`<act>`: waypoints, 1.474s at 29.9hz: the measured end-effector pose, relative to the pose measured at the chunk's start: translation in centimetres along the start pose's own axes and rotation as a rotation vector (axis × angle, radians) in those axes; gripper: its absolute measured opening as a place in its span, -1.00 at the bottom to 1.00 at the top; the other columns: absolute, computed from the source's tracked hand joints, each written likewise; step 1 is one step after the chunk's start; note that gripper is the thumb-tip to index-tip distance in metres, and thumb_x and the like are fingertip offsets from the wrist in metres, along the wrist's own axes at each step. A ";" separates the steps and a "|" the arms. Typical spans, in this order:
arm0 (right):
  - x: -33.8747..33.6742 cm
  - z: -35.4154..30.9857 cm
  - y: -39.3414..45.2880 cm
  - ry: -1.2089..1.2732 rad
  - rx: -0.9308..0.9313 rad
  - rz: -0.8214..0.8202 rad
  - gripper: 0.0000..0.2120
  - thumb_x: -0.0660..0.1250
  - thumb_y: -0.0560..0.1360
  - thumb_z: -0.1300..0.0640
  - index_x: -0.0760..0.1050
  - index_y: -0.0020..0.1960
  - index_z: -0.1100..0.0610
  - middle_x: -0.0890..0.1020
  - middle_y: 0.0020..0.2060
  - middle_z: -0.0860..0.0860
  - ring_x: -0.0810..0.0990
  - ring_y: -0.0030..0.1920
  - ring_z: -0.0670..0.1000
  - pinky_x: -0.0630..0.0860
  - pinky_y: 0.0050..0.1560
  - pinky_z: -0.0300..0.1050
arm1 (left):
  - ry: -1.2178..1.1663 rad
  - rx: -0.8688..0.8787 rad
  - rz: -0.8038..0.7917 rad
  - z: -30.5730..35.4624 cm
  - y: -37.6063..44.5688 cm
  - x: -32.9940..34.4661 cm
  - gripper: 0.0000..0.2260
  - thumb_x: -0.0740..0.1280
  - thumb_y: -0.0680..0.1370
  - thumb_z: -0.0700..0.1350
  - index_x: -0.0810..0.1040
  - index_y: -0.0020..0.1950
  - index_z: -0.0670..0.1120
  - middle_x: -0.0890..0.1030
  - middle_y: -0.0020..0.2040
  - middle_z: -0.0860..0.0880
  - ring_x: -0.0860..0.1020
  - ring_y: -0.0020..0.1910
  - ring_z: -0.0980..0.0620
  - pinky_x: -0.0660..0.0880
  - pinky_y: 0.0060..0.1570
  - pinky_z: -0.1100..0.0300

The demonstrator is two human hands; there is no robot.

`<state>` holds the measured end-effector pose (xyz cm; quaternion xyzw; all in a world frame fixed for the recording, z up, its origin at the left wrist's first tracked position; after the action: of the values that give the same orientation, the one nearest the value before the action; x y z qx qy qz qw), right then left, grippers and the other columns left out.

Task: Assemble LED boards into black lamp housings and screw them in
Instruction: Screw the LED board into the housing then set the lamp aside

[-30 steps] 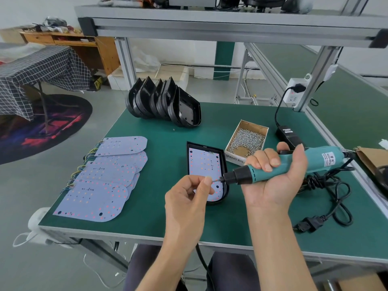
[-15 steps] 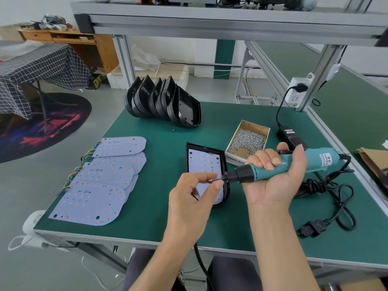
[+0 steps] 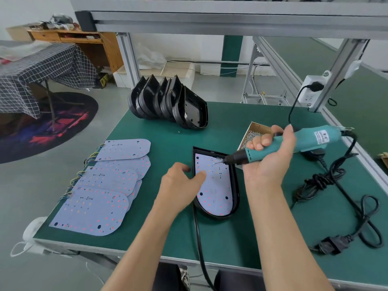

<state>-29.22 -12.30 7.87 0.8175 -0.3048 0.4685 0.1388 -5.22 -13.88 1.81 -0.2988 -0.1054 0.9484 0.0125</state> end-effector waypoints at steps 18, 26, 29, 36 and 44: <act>3.5 2.9 0.3 -0.152 -0.077 -0.153 -0.78 0.30 0.64 0.06 0.51 -0.11 0.18 0.39 -0.50 0.01 0.34 -0.52 0.00 0.32 -0.40 -0.18 | -0.028 0.084 0.052 1.2 1.9 1.4 -0.71 0.38 0.44 -0.08 0.29 -0.34 -0.05 0.32 -0.54 0.13 0.23 -0.55 0.08 0.15 -0.64 0.35; 3.9 2.9 -0.1 -0.156 -0.101 -0.173 -0.78 0.30 0.63 0.09 0.55 -0.16 0.15 0.38 -0.50 0.01 0.34 -0.53 0.00 0.33 -0.42 -0.18 | -0.020 0.097 0.071 1.6 1.5 1.1 -0.69 0.37 0.46 -0.07 0.26 -0.34 -0.04 0.32 -0.58 0.14 0.23 -0.51 0.06 0.16 -0.64 0.33; 4.1 2.9 -0.1 -0.168 -0.100 -0.179 -0.78 0.31 0.63 0.09 0.55 -0.15 0.15 0.39 -0.51 0.01 0.34 -0.53 0.01 0.33 -0.41 -0.17 | -0.020 0.109 0.087 1.7 1.3 1.0 -0.69 0.37 0.46 -0.07 0.27 -0.34 -0.05 0.32 -0.48 0.10 0.26 -0.46 0.00 0.15 -0.62 0.33; 4.4 2.6 -0.3 -0.199 -0.123 -0.186 -0.77 0.31 0.63 0.09 0.57 -0.17 0.13 0.41 -0.51 0.01 0.35 -0.53 0.02 0.33 -0.40 -0.15 | 0.000 0.119 0.101 2.2 0.9 0.7 -0.71 0.36 0.48 -0.07 0.28 -0.33 -0.05 0.34 -0.45 0.07 0.29 -0.45 -0.01 0.19 -0.50 0.21; 4.9 2.8 -0.6 -0.204 -0.113 -0.213 -0.78 0.34 0.61 0.08 0.59 -0.18 0.12 0.43 -0.51 0.04 0.35 -0.53 0.04 0.32 -0.40 -0.13 | 0.018 0.136 0.115 2.6 0.7 0.7 -0.71 0.36 0.49 -0.07 0.29 -0.31 -0.06 0.37 -0.43 0.05 0.31 -0.44 -0.03 0.21 -0.46 0.18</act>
<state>-25.07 -15.12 10.63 0.8796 -0.2546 0.3477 0.2017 -7.23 -14.96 3.39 -0.3113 -0.0233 0.9498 -0.0210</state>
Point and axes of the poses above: each hand's wrist, its own y-axis towards the middle knuckle, its own x-axis out of the palm, z = x × y, the point moved 10 cm from there along y, towards the middle knuckle
